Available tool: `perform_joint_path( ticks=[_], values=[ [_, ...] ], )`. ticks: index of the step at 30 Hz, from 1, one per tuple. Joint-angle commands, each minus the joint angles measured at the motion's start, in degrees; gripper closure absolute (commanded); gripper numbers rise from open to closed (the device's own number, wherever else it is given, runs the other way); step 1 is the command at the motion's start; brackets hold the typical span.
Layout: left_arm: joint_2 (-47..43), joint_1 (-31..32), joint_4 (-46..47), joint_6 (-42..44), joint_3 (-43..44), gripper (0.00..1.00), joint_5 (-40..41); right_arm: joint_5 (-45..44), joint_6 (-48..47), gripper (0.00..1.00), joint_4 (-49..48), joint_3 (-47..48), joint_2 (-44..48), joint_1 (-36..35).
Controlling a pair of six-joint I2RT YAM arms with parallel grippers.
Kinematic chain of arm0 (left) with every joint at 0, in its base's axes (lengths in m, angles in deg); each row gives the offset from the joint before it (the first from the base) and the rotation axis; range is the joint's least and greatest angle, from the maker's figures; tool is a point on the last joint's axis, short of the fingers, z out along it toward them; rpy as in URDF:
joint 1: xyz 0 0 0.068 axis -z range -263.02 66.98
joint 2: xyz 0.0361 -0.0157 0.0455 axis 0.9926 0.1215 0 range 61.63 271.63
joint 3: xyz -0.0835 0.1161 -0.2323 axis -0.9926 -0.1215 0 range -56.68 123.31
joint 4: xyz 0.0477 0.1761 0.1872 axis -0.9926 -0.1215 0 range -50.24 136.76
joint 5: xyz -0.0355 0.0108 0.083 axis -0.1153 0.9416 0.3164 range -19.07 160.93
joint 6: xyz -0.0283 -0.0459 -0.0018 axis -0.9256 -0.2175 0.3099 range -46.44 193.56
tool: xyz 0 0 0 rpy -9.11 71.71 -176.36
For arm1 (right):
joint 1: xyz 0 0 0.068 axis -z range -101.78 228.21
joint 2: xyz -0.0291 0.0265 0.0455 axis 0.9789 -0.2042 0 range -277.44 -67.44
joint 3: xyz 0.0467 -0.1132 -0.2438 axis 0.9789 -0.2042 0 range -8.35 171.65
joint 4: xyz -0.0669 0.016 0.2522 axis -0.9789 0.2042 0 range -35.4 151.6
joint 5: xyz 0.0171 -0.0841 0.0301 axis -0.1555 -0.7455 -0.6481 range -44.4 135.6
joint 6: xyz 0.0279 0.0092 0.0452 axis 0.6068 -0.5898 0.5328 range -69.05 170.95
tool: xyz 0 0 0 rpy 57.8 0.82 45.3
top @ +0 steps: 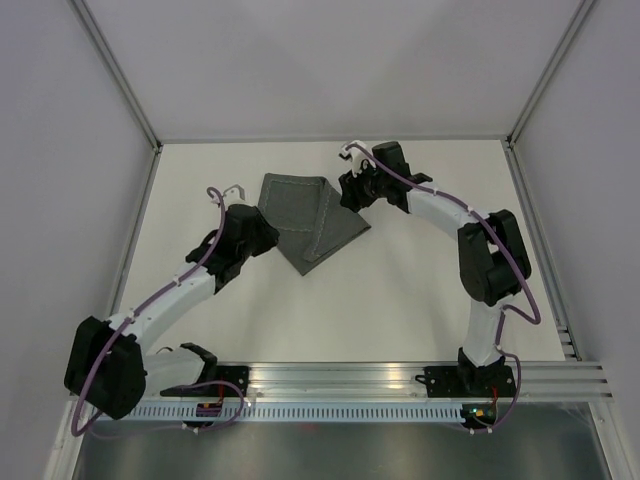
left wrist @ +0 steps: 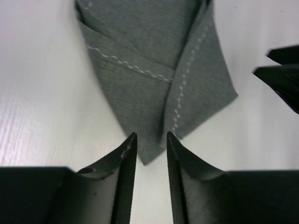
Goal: Fold the napkin, place the utensils inside, and roll it up
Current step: Fold the napkin
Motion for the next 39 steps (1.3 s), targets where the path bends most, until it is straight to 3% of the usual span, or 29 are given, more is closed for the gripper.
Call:
perform_joint_path(
  ticks=[1,6,16,39],
  values=[
    [5.22,-6.63,5.62,-5.13,1.89,0.65,-3.91,-2.22,-0.60,0.41,5.30,3.64,-4.16,1.00],
    [11.89,-14.01,6.60,-5.84,2.93,0.73,-5.76,-1.44,-0.87,0.36,8.12,8.04,-9.61,2.40],
    [24.20,-18.07,5.98,-8.04,6.89,0.90,-4.18,-0.47,1.33,0.36,11.02,13.05,-14.63,3.11],
    [39.94,-18.42,8.00,-5.85,15.50,0.93,-6.55,1.20,-1.13,0.36,12.52,2.78,-10.42,3.28]
  ],
)
